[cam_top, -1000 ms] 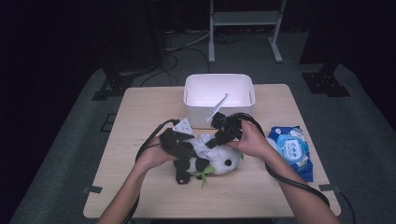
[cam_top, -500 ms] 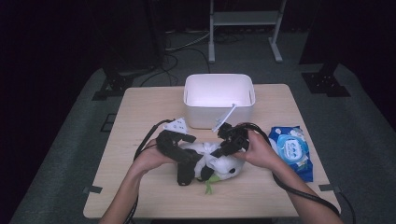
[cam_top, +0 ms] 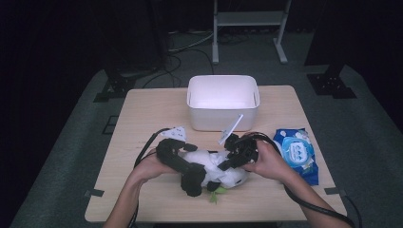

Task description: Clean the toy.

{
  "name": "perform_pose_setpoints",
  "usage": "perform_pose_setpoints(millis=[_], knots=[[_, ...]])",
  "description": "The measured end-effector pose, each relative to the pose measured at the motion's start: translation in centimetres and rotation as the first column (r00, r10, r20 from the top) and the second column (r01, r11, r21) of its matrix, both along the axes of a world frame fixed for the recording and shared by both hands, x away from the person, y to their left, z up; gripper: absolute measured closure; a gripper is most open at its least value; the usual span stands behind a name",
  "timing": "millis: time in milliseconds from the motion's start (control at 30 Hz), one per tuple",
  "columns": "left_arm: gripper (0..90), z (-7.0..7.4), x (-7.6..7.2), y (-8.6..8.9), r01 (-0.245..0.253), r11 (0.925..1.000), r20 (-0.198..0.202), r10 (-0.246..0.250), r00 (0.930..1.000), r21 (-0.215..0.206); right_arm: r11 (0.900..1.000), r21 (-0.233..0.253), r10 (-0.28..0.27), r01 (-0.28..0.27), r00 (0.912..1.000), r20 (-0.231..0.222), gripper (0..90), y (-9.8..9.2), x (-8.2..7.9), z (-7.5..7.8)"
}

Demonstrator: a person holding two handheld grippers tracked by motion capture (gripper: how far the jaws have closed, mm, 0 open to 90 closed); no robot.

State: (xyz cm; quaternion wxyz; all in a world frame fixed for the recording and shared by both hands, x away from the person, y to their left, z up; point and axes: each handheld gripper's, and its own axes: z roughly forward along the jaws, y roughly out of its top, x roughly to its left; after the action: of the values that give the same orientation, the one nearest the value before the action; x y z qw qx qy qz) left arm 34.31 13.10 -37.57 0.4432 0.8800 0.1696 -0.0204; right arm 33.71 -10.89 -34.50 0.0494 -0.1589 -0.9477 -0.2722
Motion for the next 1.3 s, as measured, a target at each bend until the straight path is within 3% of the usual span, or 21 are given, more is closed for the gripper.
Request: perform_pose_setpoints(millis=[167,300,467,633,733,833,967,1100,1300], knots=[[17.7,-0.2,-1.2,-0.5,0.044,0.9987,0.048,-0.045,0.9978,0.026,0.999,0.021,-0.032,0.031,0.9987,0.04,84.7,-0.3,0.7,1.5],[17.8,0.0,-1.7,-0.7,0.055,0.9973,0.063,-0.058,0.9963,0.049,0.998,0.017,-0.068,0.067,0.9963,0.052,84.6,-1.0,1.8,1.7],[17.7,0.1,-1.8,-0.7,0.073,0.9964,0.052,-0.075,0.9958,0.042,0.997,-0.008,-0.082,0.082,0.9966,0.0,84.4,-1.7,2.2,-0.1],[17.3,0.7,-2.0,-0.7,0.104,0.9945,0.041,-0.104,0.9937,0.015,0.996,0.009,-0.086,0.086,0.9953,-0.045,84.5,-2.3,1.5,-1.2],[11.2,0.9,-2.2,-0.7,0.067,0.997,0.046,-0.069,0.9966,0.039,0.998,0.006,-0.067,0.067,0.9957,-0.065,84.6,-2.7,0.9,-1.6],[9.2,0.5,-2.1,-0.6,0.076,0.9965,0.002,-0.076,0.9971,0.033,0.997,0.015,-0.072,0.073,0.9954,-0.064,84.7,-3.1,0.2,-1.8],[8.0,0.2,-2.3,-0.6,0.094,0.9948,-0.016,-0.093,0.9955,0.04,0.996,0.046,-0.066,0.071,0.9935,-0.093,84.7,-3.5,0.0,-2.5],[8.0,-0.3,-2.5,-1.1,0.092,0.9932,0.019,-0.094,0.9954,0.071,0.994,0.075,-0.069,0.077,0.9914,-0.111,84.8,-4.0,0.0,-2.9],[8.0,-0.2,-2.5,-2.3,0.074,0.9912,0.076,-0.082,0.9937,0.11,0.993,0.074,-0.085,0.092,0.9919,-0.095,85.0,-4.8,-0.8,-3.1]])
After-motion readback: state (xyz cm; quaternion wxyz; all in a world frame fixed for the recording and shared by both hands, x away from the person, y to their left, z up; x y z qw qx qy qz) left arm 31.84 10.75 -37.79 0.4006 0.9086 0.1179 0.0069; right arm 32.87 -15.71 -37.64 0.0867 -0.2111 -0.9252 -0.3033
